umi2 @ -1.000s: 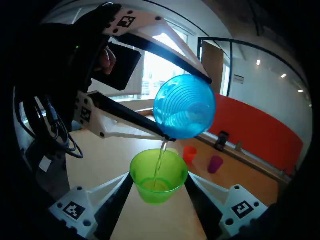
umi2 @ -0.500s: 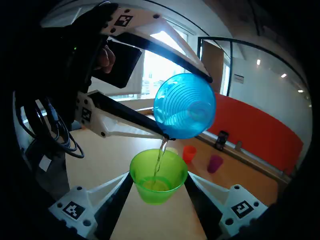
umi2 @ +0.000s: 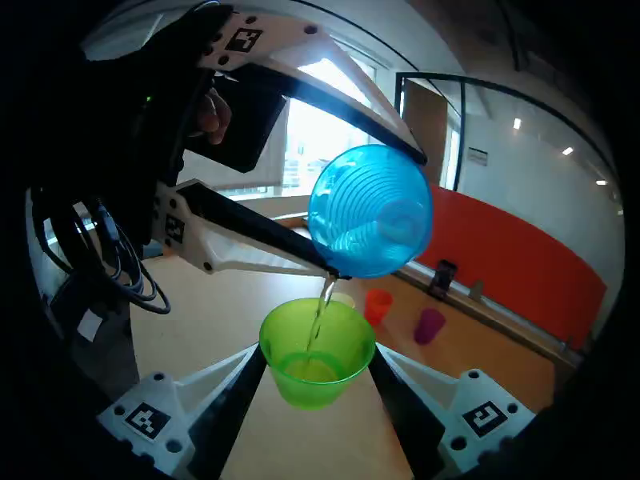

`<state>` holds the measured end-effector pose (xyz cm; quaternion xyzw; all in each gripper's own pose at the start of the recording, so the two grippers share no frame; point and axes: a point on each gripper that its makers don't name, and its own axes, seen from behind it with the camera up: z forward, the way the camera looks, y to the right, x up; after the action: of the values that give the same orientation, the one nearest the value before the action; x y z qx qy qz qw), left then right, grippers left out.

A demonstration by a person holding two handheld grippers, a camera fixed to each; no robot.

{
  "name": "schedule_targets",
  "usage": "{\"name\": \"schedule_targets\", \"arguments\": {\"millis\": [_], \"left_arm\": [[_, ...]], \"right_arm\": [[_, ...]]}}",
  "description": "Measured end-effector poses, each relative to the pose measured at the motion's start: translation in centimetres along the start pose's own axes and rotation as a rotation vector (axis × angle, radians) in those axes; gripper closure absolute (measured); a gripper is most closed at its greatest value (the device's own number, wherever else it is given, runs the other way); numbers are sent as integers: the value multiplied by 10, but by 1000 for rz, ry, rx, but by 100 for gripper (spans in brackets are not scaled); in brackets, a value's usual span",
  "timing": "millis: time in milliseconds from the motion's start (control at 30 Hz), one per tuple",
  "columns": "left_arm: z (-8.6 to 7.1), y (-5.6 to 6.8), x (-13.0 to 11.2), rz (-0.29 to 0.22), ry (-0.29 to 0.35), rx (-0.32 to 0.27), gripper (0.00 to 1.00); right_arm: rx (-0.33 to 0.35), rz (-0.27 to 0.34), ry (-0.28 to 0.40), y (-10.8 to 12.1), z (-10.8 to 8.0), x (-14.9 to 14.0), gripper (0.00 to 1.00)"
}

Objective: Pour water

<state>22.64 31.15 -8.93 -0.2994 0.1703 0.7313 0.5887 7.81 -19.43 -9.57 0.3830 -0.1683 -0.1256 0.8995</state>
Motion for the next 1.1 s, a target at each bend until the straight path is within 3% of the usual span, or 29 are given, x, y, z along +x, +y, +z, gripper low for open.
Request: {"name": "schedule_targets", "arguments": {"millis": [1100], "left_arm": [[-3,-9,-4,30,-7,20,10]], "right_arm": [[0,-8,14,-2,-1,7,9]]}}
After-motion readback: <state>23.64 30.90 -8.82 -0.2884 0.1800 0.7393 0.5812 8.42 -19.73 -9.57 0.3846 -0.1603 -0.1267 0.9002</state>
